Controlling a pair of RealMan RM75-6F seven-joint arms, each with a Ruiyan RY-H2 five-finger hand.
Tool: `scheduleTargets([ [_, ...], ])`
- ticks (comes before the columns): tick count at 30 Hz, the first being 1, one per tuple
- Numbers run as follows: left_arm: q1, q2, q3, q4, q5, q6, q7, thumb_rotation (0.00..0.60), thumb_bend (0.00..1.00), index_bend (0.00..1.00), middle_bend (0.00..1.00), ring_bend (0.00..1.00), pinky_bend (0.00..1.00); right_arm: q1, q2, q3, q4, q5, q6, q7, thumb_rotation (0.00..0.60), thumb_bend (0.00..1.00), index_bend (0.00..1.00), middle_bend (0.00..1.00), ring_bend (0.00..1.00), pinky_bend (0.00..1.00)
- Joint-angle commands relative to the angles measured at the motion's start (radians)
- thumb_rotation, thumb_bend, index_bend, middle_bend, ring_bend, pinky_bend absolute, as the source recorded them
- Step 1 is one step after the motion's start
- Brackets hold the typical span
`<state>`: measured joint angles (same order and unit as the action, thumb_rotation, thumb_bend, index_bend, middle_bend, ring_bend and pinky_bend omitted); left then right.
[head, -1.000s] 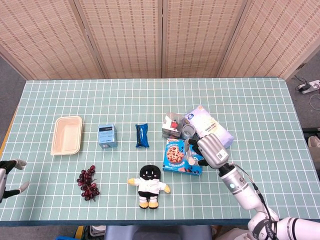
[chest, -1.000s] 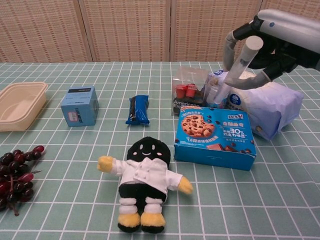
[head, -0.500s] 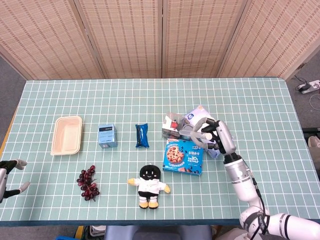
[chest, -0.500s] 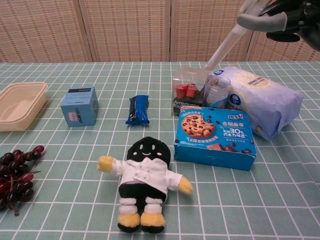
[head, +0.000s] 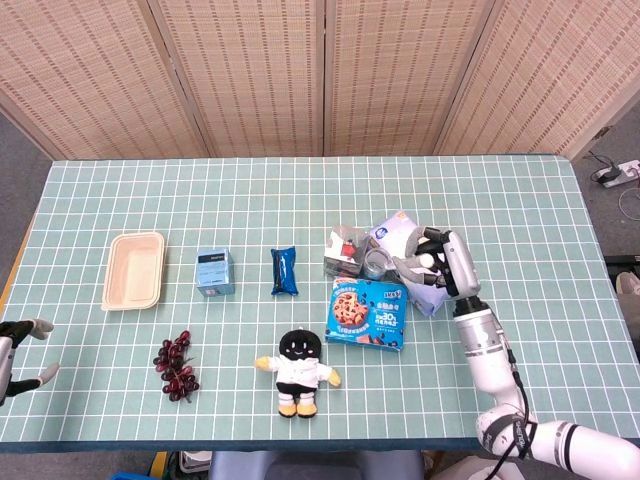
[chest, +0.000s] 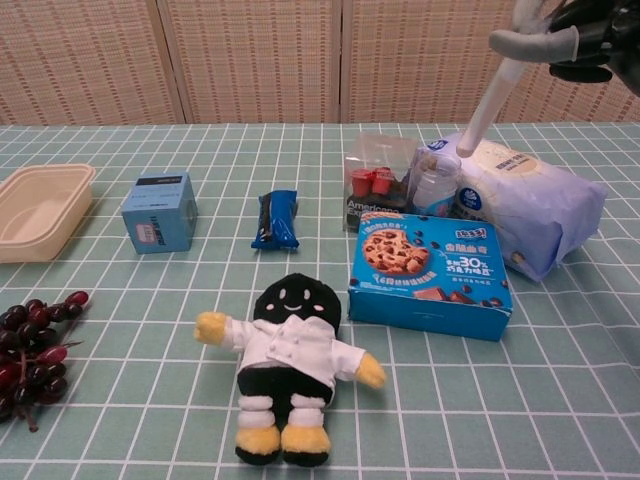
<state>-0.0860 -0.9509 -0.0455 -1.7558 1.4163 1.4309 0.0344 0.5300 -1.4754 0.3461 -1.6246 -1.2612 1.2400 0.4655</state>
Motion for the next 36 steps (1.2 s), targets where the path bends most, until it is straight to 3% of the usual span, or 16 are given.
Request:
scheduleTargets([
  [1, 0.000, 0.000, 0.000, 0.000, 0.000, 0.000, 0.001, 0.600, 0.19, 0.46, 0.44, 0.34, 0.44, 0.005, -0.010, 0.007, 0.012, 0.011, -0.005, -0.004, 0.600, 0.43, 0.77, 1.00, 1.00, 1.00],
  [36, 0.003, 0.008, 0.000, -0.002, 0.002, 0.003, -0.024, 0.600, 0.19, 0.46, 0.44, 0.34, 0.44, 0.081, -0.138, 0.052, 0.187, 0.061, -0.076, -0.018, 0.600, 0.43, 0.77, 1.00, 1.00, 1.00],
])
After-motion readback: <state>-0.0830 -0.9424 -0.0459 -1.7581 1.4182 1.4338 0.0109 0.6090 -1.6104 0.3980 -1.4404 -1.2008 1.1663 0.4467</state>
